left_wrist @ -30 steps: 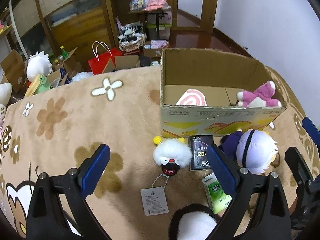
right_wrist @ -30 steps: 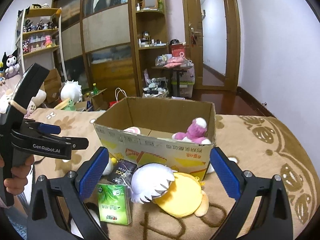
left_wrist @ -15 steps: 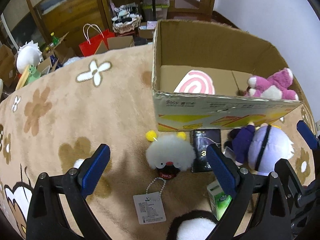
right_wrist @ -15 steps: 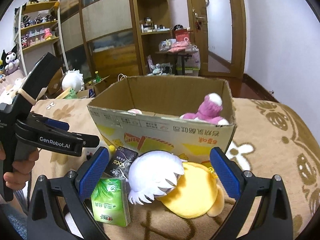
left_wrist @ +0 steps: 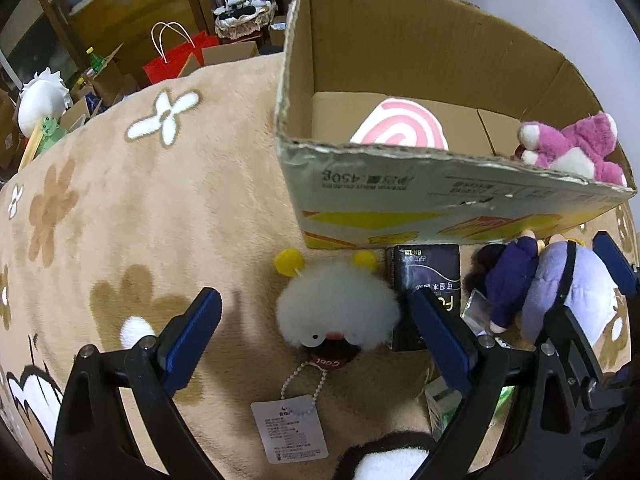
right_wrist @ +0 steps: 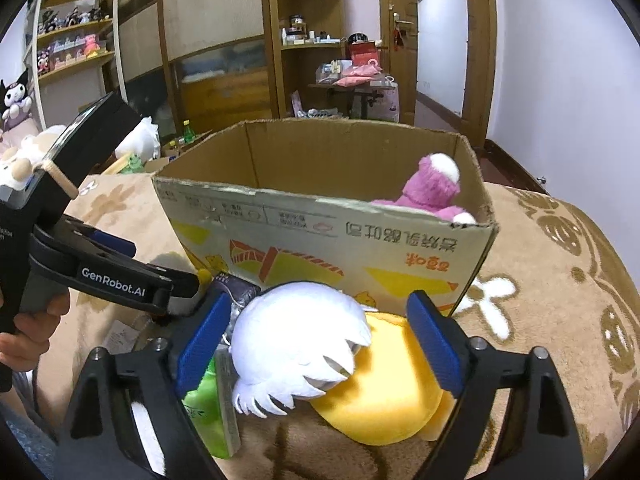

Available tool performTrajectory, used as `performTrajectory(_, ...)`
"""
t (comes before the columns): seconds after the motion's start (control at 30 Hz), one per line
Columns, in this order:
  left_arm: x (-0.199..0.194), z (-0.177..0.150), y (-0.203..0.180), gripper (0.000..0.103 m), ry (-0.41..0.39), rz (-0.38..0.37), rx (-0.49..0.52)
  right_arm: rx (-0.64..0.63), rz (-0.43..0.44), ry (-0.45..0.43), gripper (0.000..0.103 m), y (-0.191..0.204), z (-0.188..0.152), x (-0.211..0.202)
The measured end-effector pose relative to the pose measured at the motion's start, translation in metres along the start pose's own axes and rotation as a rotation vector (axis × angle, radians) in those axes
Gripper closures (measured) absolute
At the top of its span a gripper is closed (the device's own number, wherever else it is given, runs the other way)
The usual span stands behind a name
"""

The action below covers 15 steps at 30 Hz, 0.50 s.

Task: Organize soft objects
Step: 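Move the left tool to the white fluffy plush while the right tool approaches the white-haired doll, then close the left tool on the white fluffy plush while the right tool grips the white-haired doll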

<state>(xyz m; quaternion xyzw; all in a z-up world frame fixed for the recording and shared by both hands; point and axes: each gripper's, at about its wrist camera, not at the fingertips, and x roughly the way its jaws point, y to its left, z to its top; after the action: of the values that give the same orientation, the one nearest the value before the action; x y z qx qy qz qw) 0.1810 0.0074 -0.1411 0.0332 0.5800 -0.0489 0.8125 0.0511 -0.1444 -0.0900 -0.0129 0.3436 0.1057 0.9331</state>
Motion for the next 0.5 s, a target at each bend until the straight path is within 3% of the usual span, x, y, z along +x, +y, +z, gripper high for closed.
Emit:
performTrajectory(0.27,0.014,0.004,0.002,0.008,0.022,0.005,-0.001,-0.014,0.019,0.036,0.016,0.006,-0.005,0.009)
performTrajectory(0.4,0.016,0.004,0.001,0.008,0.014,0.010,0.005,-0.023,0.019,0.067,0.033,0.009,-0.008,0.015)
performTrajectory(0.5,0.016,0.003,0.000,0.017,0.007,0.003,0.011,-0.040,0.015,0.071,0.037,0.013,-0.010,0.016)
